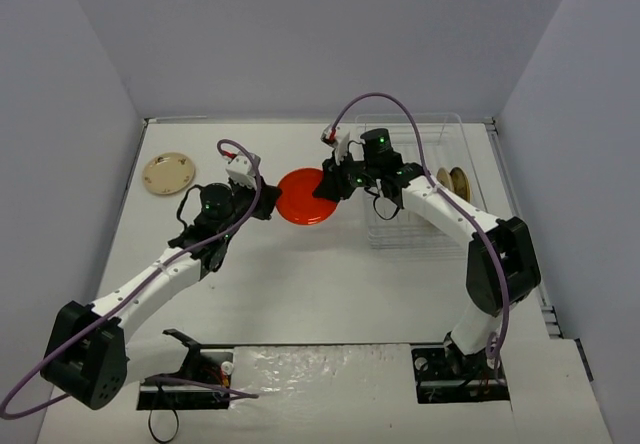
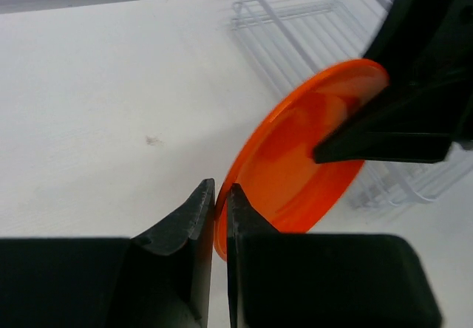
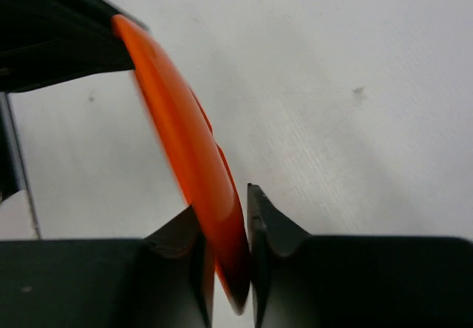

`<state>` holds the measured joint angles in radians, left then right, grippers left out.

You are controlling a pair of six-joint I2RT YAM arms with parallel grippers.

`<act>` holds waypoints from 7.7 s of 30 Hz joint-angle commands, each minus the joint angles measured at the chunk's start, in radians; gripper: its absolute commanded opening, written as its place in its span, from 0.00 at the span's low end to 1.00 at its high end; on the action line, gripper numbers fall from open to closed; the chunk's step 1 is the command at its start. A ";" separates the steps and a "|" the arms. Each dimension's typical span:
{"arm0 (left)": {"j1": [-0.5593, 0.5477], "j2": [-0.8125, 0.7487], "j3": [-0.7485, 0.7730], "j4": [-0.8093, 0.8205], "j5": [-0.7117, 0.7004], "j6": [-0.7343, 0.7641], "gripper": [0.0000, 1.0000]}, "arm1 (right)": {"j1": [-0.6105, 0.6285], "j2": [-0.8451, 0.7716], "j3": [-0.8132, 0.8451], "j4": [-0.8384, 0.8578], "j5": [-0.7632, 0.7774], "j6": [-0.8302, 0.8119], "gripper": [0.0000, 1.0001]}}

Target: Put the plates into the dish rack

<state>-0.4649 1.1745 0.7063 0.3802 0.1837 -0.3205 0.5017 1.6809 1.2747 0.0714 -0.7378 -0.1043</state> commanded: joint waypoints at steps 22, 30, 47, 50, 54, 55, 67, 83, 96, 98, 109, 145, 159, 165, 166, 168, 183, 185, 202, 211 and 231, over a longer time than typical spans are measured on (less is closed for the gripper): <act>0.018 0.007 0.243 -0.308 -0.531 -0.123 0.97 | 0.023 -0.293 -0.015 -0.047 1.256 0.101 0.00; 0.060 0.013 0.238 -0.341 -0.523 -0.151 0.97 | 0.044 -0.247 0.012 -0.213 1.445 0.152 0.00; 0.149 -0.004 0.208 -0.342 -0.440 -0.190 0.97 | 0.063 -0.111 0.094 -0.435 1.707 0.240 0.00; 0.150 -0.007 0.208 -0.340 -0.437 -0.190 0.97 | 0.062 -0.098 0.104 -0.449 1.734 0.250 0.00; 0.154 -0.007 0.206 -0.339 -0.435 -0.192 0.97 | 0.063 -0.069 0.128 -0.505 1.805 0.292 0.00; 0.155 -0.007 0.206 -0.339 -0.434 -0.192 0.97 | 0.062 -0.061 0.135 -0.515 1.817 0.294 0.00; 0.170 -0.003 0.205 -0.343 -0.428 -0.195 0.97 | -0.001 0.011 0.127 -0.461 1.686 0.246 0.00; 0.180 0.010 0.209 -0.343 -0.413 -0.195 0.97 | -0.098 -0.035 0.020 -0.392 1.452 0.201 0.00; 0.184 0.011 0.209 -0.344 -0.400 -0.193 0.97 | -0.100 -0.024 0.013 -0.434 1.453 0.228 0.41; 0.184 0.012 0.211 -0.342 -0.397 -0.193 0.97 | -0.090 -0.025 0.019 -0.436 1.457 0.230 0.50; 0.186 0.016 0.213 -0.342 -0.383 -0.189 0.97 | -0.054 -0.066 0.036 -0.400 1.398 0.204 0.61; 0.186 0.023 0.216 -0.336 -0.366 -0.183 0.97 | -0.152 -0.123 -0.037 -0.426 1.385 0.265 0.64; 0.186 0.033 0.219 -0.331 -0.349 -0.184 0.97 | -0.158 -0.160 -0.074 -0.314 1.170 0.192 0.65; 0.186 0.033 0.219 -0.332 -0.351 -0.183 0.97 | -0.169 -0.134 -0.072 -0.325 1.211 0.204 0.65; 0.186 0.032 0.218 -0.333 -0.351 -0.183 0.97 | -0.179 -0.124 -0.070 -0.329 1.218 0.210 0.65; 0.186 0.030 0.217 -0.331 -0.352 -0.183 0.97 | -0.203 -0.101 -0.067 -0.340 1.226 0.221 0.64; 0.186 0.059 0.229 -0.323 -0.338 -0.181 0.97 | -0.339 -0.236 -0.132 -0.280 1.230 0.308 0.48; 0.187 0.064 0.232 -0.323 -0.337 -0.181 0.97 | -0.341 -0.241 -0.140 -0.261 1.190 0.300 0.44; 0.187 0.076 0.239 -0.331 -0.336 -0.177 0.97 | -0.258 -0.248 -0.147 -0.224 1.045 0.184 0.56; 0.187 0.068 0.238 -0.334 -0.336 -0.176 0.97 | -0.156 -0.229 -0.127 -0.233 1.055 0.123 0.63; 0.194 0.070 0.242 -0.346 -0.359 -0.180 0.97 | -0.141 -0.142 -0.083 -0.284 1.191 0.146 0.74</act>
<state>-0.2844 1.2568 0.8814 -0.0011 -0.1594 -0.5049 0.3553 1.5719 1.1455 -0.2258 0.3913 0.0274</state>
